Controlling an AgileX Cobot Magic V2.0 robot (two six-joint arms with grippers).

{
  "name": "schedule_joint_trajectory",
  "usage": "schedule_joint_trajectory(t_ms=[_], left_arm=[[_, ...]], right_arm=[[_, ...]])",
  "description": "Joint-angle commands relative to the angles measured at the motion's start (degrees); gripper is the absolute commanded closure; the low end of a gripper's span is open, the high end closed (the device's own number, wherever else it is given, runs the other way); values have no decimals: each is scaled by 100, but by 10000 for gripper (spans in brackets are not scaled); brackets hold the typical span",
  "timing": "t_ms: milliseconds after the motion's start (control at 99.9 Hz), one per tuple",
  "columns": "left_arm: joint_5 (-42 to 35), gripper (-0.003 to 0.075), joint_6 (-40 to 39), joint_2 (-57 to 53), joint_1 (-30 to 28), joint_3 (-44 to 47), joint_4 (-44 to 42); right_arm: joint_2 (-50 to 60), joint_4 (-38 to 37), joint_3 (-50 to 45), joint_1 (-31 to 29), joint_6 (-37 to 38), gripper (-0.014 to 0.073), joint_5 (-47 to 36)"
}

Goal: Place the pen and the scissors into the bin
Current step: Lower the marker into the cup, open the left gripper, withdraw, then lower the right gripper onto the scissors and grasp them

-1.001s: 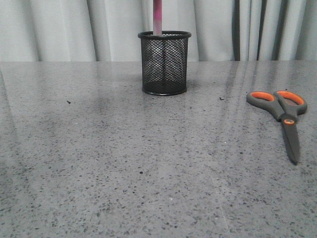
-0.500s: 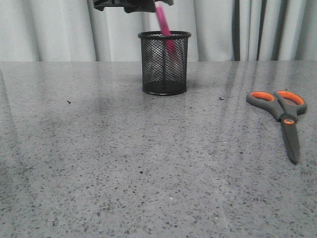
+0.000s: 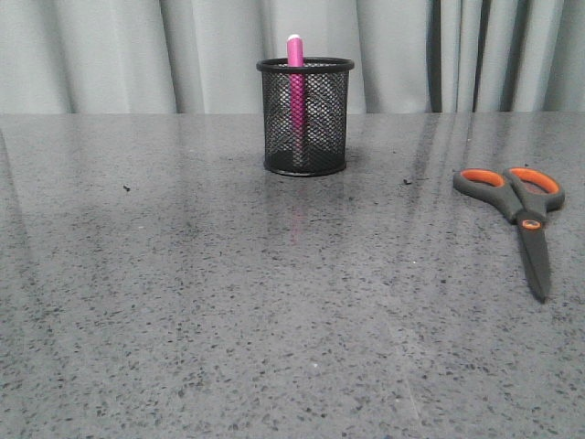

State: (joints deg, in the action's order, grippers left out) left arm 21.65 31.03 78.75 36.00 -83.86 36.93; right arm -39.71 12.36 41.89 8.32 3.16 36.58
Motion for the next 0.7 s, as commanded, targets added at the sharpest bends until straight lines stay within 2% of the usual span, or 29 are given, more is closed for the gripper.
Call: schedule_joint_trajectory(t_ms=[0,200,440,691], left_arm=[[154,389,30,-743,31,-34,-11],[183,389,30,-1784,31,468,11],[208,389,-2,-2677,31,1271,443],[327,389,-2,-3229,31,1742,822]], right_arm=[[-540,6,676,274,-105,247,118],[-2003,-144,1710,919,-105,239,997],[-3390,-373,2593,961,629,158,2323],[-4329,-546,2629,961,1475,159,2538]])
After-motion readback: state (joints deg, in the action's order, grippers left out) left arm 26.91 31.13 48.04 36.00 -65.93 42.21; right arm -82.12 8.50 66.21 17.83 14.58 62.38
